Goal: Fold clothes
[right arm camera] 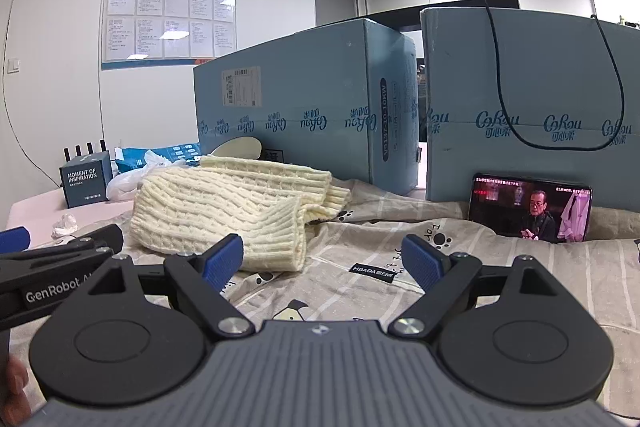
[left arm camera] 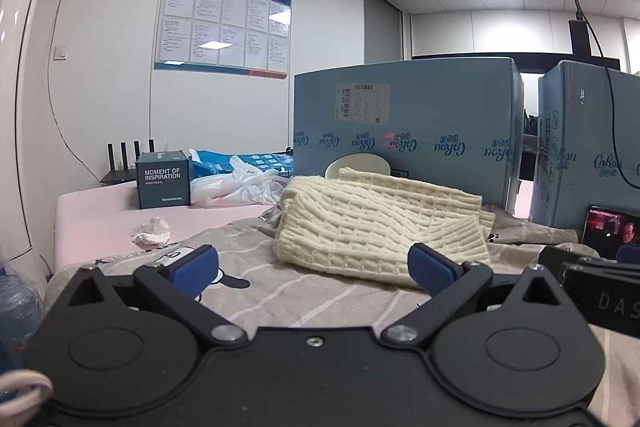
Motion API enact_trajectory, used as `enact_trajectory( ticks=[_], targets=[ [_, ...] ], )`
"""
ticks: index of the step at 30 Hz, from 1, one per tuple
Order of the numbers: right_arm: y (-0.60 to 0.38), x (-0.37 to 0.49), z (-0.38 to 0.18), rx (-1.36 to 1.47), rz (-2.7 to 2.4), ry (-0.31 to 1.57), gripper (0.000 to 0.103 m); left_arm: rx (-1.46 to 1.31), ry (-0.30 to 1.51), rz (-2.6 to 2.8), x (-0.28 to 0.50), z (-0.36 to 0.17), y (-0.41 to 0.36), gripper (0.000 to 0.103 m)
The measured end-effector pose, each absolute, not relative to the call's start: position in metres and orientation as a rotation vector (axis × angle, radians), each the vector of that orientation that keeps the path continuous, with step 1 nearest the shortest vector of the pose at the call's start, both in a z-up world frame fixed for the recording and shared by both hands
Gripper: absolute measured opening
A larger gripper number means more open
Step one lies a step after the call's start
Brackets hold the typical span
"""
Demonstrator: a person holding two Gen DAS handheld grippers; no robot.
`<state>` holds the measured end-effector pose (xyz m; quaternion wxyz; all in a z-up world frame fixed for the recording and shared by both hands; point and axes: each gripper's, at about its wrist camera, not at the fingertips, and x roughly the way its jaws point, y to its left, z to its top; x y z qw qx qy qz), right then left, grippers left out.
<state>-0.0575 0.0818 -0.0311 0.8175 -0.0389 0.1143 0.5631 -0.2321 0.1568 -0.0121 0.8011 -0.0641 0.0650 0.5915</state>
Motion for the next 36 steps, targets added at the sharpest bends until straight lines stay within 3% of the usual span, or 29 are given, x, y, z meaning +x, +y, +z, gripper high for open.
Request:
enact_trajectory(
  ticks=[36],
  targets=[
    [0.0812, -0.057, -0.0344, -0.086, 1.196, 0.25, 0.085, -0.123, 0.123, 1.285, -0.2329, -0.0127, 0.1544, 0.103]
  ],
)
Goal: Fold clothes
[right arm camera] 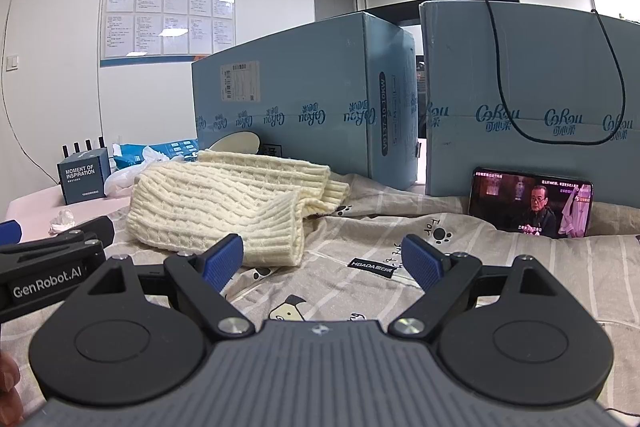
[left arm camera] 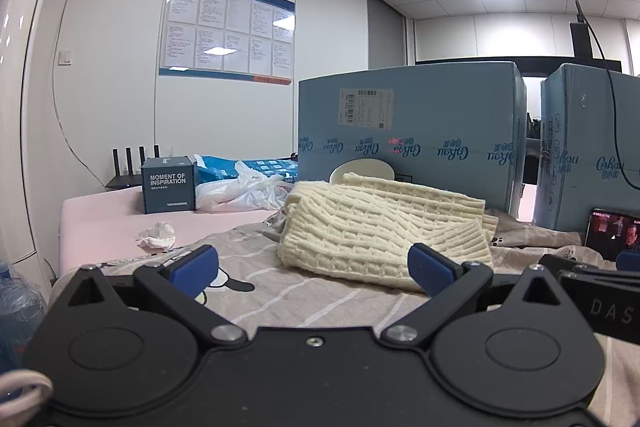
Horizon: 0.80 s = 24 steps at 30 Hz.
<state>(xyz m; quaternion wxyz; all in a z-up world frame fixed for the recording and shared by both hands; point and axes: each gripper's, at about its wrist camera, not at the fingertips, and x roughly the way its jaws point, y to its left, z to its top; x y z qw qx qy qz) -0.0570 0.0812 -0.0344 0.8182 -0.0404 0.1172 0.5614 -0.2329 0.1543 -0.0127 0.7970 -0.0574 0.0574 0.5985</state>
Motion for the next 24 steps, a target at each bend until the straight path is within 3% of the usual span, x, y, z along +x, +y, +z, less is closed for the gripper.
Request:
enact_trajectory(
  ticks=[24],
  targets=[
    [0.0822, -0.0556, -0.0354, -0.085, 1.197, 0.258, 0.085, -0.127, 0.129, 1.296, -0.2327, -0.0131, 0.1548, 0.103]
  ],
)
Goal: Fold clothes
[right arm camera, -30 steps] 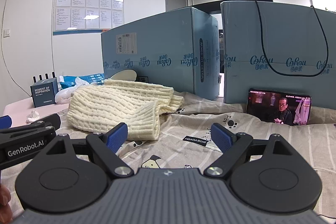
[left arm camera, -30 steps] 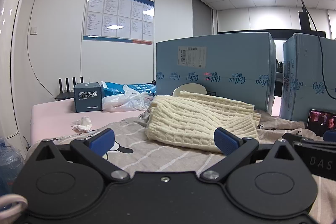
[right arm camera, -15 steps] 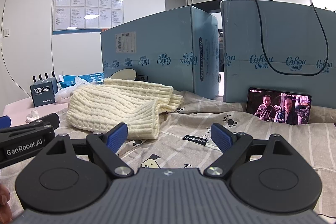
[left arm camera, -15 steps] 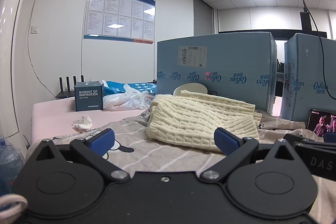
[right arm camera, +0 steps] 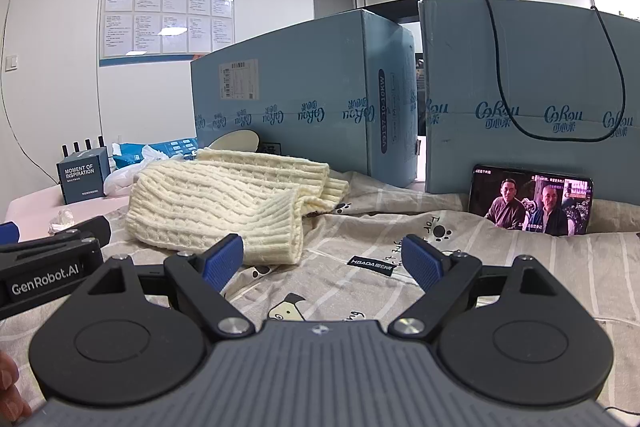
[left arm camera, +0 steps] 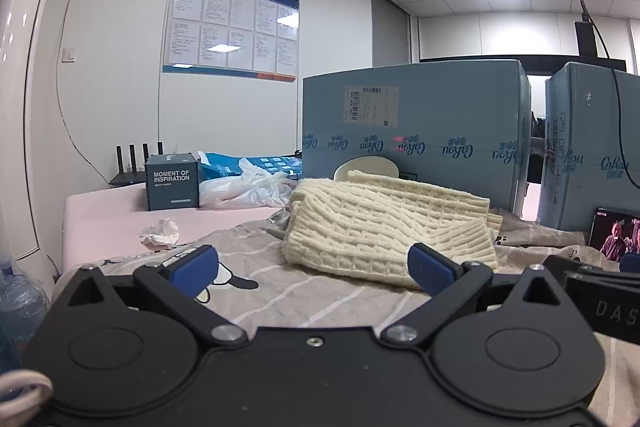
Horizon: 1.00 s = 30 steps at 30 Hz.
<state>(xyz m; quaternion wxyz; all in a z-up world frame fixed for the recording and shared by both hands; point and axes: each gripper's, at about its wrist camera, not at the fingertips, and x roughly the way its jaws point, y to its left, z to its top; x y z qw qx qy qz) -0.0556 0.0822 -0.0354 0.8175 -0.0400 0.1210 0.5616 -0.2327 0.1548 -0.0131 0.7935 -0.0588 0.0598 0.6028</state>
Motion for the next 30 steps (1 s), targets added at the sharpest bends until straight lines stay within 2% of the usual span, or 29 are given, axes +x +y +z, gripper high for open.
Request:
enact_trajectory(
  ticks=[30],
  targets=[
    [0.0838, -0.0528, -0.0363, -0.087, 1.193, 0.274, 0.085, -0.111, 0.143, 1.289, -0.2293, -0.0128, 0.1538, 0.103]
  ],
)
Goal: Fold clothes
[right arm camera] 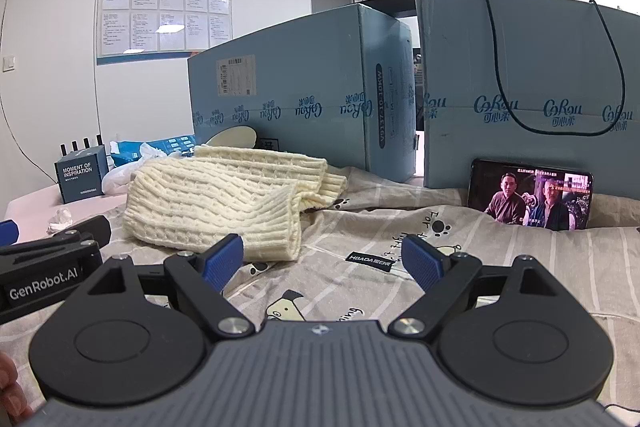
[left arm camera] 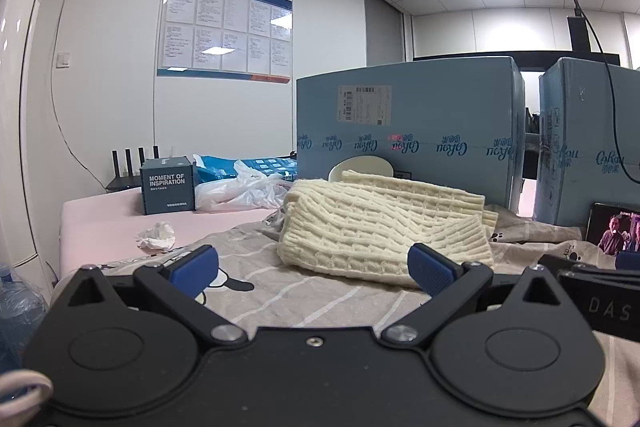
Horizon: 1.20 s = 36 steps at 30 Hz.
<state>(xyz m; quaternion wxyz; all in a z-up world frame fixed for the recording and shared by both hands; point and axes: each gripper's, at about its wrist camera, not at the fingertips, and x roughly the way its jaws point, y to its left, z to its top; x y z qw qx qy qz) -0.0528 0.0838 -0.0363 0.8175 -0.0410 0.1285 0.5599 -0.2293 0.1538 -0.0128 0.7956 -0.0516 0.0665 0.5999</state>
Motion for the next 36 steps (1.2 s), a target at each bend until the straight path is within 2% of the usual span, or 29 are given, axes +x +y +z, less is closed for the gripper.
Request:
enact_trajectory(
  ticks=[36],
  targets=[
    [0.0847, -0.0529, -0.0372, -0.091, 1.193, 0.283, 0.085, -0.116, 0.156, 1.299, -0.2276, -0.0131, 0.1546, 0.103]
  ],
)
